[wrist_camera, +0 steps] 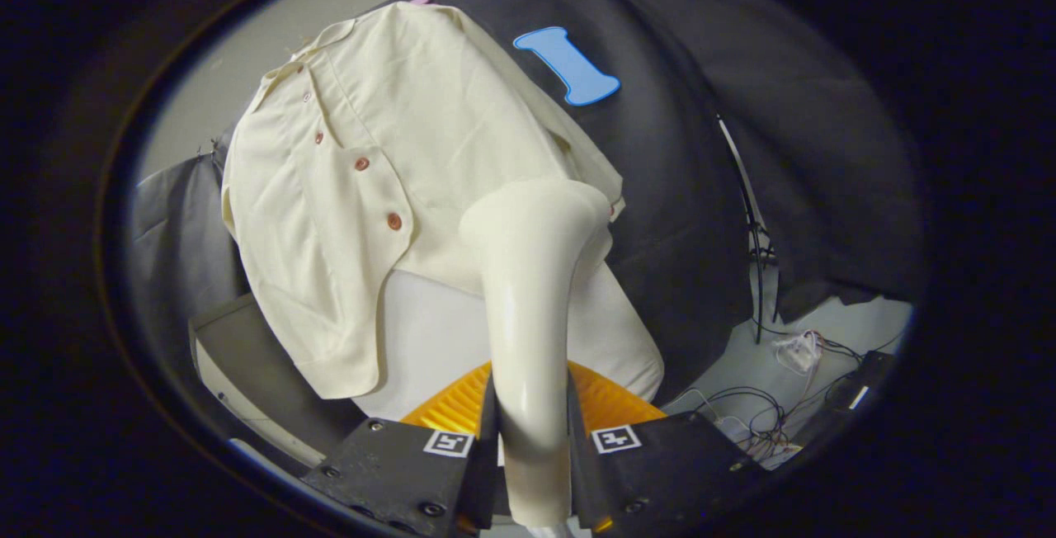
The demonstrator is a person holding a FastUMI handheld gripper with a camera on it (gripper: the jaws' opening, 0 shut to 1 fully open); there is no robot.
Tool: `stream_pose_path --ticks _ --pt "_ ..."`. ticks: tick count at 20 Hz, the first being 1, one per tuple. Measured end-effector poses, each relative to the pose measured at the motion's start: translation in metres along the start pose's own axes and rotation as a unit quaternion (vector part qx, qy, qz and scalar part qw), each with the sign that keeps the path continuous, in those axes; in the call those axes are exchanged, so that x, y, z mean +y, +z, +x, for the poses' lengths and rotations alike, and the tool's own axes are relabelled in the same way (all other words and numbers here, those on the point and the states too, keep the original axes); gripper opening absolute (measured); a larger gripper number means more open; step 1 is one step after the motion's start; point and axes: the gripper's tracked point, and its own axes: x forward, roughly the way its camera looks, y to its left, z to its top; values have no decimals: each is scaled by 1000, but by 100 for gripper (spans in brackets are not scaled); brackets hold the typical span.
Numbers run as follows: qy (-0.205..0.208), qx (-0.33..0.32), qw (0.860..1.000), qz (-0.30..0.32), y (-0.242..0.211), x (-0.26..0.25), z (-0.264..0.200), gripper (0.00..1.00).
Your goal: Iron the clothes twice with a garment steamer, once on the left side and once on the right side.
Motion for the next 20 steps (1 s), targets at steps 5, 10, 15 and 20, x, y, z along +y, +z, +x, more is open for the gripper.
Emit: stream_pose_path --ticks 5,10,15,20 --pt "-10 8 1000 -2 -16 -6 -14 38" --pt "6 0 1000 -5 -14 22 -43 37" --pt "37 -23 999 -21 1 70 -71 37" --pt "69 -49 995 -49 22 126 -107 37"
